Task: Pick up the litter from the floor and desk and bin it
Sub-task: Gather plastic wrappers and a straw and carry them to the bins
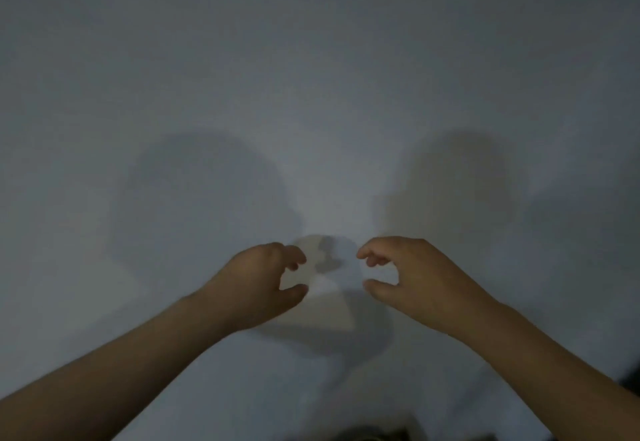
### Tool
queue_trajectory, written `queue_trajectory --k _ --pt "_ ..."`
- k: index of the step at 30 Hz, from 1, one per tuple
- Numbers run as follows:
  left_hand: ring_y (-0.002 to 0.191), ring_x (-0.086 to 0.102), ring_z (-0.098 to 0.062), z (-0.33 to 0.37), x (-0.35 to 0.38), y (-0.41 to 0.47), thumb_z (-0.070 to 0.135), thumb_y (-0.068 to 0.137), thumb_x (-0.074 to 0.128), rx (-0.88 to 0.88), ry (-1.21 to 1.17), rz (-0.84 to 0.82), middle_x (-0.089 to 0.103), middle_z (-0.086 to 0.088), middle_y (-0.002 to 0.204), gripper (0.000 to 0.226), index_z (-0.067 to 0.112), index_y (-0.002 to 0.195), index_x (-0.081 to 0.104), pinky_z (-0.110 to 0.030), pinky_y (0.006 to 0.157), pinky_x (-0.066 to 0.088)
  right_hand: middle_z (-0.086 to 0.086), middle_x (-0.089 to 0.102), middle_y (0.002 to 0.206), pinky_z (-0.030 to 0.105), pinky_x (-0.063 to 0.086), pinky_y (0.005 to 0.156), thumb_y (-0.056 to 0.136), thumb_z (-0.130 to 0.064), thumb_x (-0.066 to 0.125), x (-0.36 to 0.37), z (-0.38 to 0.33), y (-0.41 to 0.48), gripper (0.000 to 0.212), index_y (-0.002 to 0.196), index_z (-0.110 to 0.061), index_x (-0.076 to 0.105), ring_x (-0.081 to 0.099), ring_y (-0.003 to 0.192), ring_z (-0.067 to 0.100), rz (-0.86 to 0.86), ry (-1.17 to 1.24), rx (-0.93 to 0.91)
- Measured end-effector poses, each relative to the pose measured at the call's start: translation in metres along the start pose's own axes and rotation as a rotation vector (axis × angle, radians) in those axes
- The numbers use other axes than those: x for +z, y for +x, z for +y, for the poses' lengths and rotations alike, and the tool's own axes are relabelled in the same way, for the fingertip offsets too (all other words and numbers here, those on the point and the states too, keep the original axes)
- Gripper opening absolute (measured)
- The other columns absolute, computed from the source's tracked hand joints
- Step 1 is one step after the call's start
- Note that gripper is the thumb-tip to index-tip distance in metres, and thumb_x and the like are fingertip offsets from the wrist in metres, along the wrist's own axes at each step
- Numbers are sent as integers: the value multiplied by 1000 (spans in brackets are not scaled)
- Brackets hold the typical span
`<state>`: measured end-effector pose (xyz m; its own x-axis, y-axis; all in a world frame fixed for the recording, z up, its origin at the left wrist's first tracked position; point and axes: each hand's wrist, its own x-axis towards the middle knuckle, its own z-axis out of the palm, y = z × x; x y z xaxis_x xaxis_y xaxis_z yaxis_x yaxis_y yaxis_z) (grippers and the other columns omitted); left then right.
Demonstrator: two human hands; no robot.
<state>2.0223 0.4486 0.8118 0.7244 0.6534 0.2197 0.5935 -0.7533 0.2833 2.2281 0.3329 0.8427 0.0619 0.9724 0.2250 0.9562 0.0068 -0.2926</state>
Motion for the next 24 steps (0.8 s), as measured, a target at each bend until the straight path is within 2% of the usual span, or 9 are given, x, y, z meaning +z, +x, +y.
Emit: queue_trajectory --k 6,11,14,19,24 --pt "102 58 -4 -27 -60 -88 47 87 59 -258 111 120 61 15 115 41 32 124 55 -15 80 45 -16 63 107 20 44 89 84 -30 66 4 -87 30 30 114 -32 62 57 101 1 -40 42 -322" --pt "99 59 -2 -51 -106 -172 48 85 60 -485 200 232 61 17 113 39 34 122 56 -14 77 45 -16 60 108 27 45 90 86 -35 63 19 -173 47 30 116 -32 60 56 102 4 -97 49 -577" --pt "100 59 -3 -59 -133 -240 49 85 60 -631 236 278 61 17 113 40 34 121 56 -18 80 48 -18 60 108 26 46 90 86 -36 62 30 -238 47 31 116 -34 59 56 101 3 -117 80 -724" --pt "101 60 -4 -62 -178 -366 43 84 64 -840 317 387 63 12 113 41 29 121 59 -19 87 47 -18 60 108 25 46 89 87 -36 62 51 -363 24 31 117 -34 59 56 101 2 -140 139 -967" --pt "101 60 -6 -47 -209 -504 39 83 67 -1027 362 449 65 9 111 37 27 118 62 -24 86 49 -13 61 111 25 48 89 87 -34 64 73 -491 -40 35 122 -30 60 57 102 4 -203 222 -1164"
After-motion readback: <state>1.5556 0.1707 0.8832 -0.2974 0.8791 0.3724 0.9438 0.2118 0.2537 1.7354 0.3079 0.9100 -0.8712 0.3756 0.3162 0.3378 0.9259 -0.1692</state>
